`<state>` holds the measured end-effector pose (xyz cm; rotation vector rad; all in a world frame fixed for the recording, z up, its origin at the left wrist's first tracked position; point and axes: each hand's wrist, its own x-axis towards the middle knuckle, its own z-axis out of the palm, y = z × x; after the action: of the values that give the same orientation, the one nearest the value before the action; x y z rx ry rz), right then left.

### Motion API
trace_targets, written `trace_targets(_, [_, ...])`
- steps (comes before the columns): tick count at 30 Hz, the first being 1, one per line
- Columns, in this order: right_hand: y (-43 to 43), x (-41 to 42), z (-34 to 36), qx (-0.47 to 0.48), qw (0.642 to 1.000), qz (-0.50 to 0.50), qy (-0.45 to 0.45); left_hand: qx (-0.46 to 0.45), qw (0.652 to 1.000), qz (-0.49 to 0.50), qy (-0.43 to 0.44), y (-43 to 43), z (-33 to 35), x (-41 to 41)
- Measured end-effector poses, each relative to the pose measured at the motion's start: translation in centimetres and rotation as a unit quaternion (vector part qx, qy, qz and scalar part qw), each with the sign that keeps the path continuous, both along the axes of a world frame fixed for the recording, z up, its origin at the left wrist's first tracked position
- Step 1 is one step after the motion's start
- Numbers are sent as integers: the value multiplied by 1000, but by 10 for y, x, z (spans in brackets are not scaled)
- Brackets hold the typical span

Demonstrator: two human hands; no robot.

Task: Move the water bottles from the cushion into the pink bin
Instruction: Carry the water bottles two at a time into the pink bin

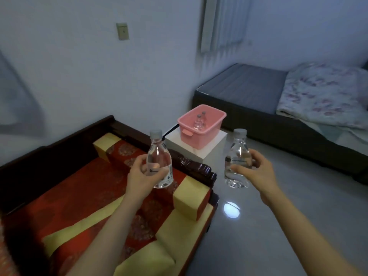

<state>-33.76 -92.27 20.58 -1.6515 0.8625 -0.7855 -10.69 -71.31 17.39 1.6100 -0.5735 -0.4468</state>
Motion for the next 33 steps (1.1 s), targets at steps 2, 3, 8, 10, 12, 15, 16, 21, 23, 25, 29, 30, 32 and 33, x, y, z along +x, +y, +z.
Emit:
trace_targets(2, [-33,8,2,-3,1000,-8,0,-14,1000,-13,5,-38,1,9])
trace_targets(3, [-46,12,3,-3,1000,-8,3,-17,1000,-16,1,-52,1,11])
trace_targets(8, [-121,36,9,5,1000,-20,4,1,999,-37,-6,-127,5,36])
trace_targets(10, [-147,44,7,10,1000,-16,4,7,999,-36,-2,-153,1,44])
trace_targets(12, [-176,50,1,19,1000,-22,11,23,999,-36,3,-185,-5,51])
trace_targets(15, [-216,54,-7,26,999,-11,22,34,999,-33,19,-227,-17,61])
trace_targets(16, [-222,56,-11,27,999,-12,27,39,999,-32,18,-232,-18,63])
trace_targets(21, [-321,71,-19,37,998,10,51,38,999,3,-11,-323,-26,65])
trace_targets(23, [-366,82,-18,35,997,33,56,34,999,29,-10,-359,-28,66])
trace_targets(25, [-408,97,-13,29,996,63,62,33,998,58,-1,-394,-27,65])
trace_targets(29, [-469,122,-12,25,993,105,55,34,996,88,5,-445,-33,71])
trace_targets(30, [-483,128,-14,23,992,111,57,38,995,95,5,-457,-34,73])
trace_targets(32, [-508,142,-16,27,989,134,60,45,992,121,2,-477,-40,79])
trace_targets(33, [-520,151,-17,30,988,142,60,49,990,133,1,-487,-42,84])
